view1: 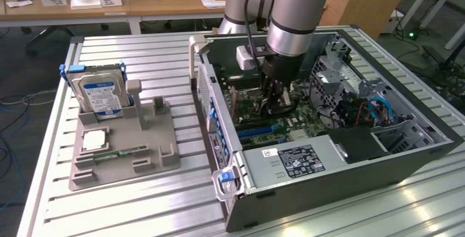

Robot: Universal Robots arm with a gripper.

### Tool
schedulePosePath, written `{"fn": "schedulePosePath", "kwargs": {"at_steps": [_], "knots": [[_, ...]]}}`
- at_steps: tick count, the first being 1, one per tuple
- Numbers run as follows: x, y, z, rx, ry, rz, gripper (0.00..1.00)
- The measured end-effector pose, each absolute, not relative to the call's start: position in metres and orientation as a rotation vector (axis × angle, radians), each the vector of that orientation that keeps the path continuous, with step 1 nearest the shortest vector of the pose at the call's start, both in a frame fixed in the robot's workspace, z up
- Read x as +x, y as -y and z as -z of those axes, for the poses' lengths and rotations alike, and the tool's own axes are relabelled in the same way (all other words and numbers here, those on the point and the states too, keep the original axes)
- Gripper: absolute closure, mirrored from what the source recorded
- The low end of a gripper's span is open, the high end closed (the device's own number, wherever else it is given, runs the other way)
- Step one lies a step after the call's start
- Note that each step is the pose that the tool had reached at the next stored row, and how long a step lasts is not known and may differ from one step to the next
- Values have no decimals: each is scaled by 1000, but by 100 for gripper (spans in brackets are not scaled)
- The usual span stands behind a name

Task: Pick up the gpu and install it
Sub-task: 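Insert the gpu into the slot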

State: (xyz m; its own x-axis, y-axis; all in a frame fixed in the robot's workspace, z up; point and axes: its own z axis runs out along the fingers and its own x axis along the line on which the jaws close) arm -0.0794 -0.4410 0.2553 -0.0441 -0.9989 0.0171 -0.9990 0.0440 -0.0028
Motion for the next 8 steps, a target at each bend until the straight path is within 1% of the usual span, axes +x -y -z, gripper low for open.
{"fn": "schedulePosePath", "kwargs": {"at_steps": [8], "knots": [[-82, 441, -251, 2165, 2262, -22, 72]]}}
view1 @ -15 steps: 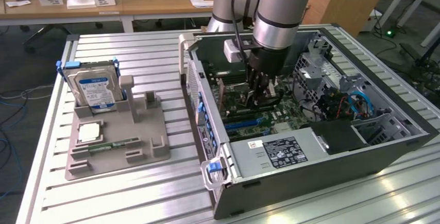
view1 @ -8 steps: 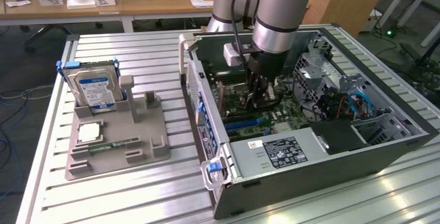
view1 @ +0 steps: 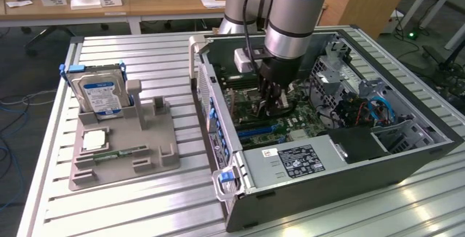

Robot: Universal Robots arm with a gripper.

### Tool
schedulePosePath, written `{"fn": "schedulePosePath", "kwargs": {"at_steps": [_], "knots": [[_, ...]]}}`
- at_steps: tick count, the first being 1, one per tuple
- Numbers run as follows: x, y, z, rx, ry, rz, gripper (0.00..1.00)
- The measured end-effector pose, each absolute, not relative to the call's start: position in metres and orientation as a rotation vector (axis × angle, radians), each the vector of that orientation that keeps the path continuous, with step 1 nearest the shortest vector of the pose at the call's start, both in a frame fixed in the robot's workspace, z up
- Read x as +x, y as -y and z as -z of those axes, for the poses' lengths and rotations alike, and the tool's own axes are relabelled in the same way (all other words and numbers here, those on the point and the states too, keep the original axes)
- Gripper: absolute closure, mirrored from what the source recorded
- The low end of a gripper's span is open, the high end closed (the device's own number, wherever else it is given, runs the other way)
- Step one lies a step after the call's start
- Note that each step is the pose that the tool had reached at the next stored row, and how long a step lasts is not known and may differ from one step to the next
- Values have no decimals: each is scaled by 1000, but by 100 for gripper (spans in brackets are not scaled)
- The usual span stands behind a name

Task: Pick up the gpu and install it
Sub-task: 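Insert the gpu into the slot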

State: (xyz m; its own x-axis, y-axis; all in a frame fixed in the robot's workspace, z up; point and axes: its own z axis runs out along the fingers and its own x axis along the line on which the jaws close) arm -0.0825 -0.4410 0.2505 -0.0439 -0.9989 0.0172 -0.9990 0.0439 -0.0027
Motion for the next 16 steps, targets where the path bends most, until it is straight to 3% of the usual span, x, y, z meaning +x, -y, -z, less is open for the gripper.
{"fn": "schedulePosePath", "kwargs": {"at_steps": [16], "knots": [[-84, 447, -246, 2165, 2262, -22, 72]]}}
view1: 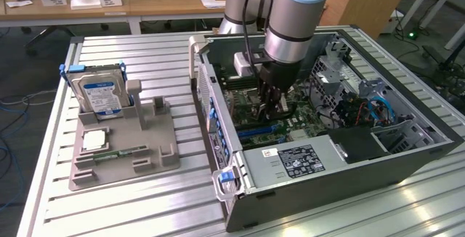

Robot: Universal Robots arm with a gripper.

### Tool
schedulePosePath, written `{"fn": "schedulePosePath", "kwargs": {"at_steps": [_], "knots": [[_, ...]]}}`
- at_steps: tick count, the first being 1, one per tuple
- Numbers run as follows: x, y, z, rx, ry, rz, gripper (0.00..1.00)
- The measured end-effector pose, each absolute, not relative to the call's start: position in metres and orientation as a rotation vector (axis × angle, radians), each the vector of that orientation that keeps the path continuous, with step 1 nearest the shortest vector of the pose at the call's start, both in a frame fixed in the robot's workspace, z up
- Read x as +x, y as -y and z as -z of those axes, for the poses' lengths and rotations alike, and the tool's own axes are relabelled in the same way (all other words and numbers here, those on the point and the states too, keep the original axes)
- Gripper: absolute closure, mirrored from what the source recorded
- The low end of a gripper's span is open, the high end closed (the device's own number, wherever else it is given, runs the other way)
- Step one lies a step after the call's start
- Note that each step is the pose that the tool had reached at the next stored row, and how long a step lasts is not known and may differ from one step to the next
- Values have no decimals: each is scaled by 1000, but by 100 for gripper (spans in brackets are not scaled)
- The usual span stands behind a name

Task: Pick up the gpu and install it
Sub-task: 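Insert the gpu into the slot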

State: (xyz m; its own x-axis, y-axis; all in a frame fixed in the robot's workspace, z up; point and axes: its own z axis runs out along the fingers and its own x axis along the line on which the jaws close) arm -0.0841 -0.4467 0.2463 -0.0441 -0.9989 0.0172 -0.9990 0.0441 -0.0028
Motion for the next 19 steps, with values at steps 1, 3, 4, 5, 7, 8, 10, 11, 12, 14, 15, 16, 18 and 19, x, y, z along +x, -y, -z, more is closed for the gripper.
{"fn": "schedulePosePath", "kwargs": {"at_steps": [1, 3, 4, 5, 7, 8, 10, 11, 12, 14, 15, 16, 18, 19], "knots": [[-84, 447, -246, 2165, 2263, -22, 72], [-86, 447, -245, 2164, 2262, -22, 72], [-86, 447, -245, 2165, 2262, -22, 72], [-86, 447, -245, 2165, 2262, -22, 72], [-86, 448, -244, 2165, 2262, -22, 72], [-86, 449, -244, 2165, 2262, -22, 72], [-86, 450, -243, 2165, 2262, -22, 72], [-86, 450, -242, 2164, 2262, -22, 72], [-87, 450, -242, 2164, 2262, -22, 72], [-88, 450, -241, 2164, 2262, -22, 72], [-89, 450, -240, 2164, 2262, -22, 72], [-89, 450, -240, 2165, 2262, -22, 72], [-89, 451, -239, 2165, 2262, -22, 72], [-89, 452, -239, 2165, 2262, -22, 72]]}}
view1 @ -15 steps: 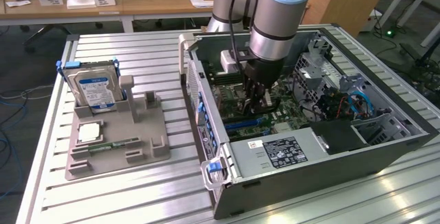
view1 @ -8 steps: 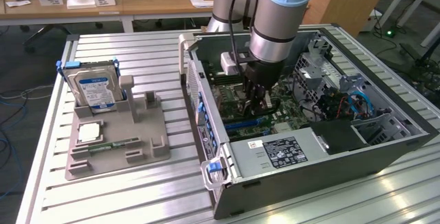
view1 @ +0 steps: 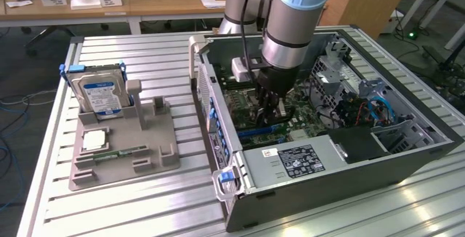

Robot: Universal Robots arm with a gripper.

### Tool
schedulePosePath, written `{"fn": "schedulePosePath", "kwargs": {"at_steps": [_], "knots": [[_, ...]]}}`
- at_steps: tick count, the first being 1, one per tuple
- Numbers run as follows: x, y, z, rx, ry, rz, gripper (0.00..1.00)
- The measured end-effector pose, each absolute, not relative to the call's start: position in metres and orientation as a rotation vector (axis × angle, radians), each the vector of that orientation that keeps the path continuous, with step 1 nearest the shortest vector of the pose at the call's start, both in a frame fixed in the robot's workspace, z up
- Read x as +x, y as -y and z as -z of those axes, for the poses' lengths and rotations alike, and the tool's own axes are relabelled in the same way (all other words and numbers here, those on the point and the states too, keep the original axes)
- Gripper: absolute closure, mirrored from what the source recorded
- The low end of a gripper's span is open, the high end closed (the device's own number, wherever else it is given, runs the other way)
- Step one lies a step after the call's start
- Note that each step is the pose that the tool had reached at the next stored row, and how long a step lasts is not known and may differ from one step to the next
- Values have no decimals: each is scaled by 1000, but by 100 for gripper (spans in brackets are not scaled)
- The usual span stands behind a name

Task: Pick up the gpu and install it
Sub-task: 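Insert the gpu into the slot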

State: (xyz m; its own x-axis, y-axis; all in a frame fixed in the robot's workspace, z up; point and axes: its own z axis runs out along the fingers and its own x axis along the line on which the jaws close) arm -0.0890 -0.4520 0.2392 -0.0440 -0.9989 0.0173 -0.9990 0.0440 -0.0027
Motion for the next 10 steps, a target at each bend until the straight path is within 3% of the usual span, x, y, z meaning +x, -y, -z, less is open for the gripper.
{"fn": "schedulePosePath", "kwargs": {"at_steps": [10], "knots": [[-94, 452, -235, 2165, 2262, -22, 72]]}}
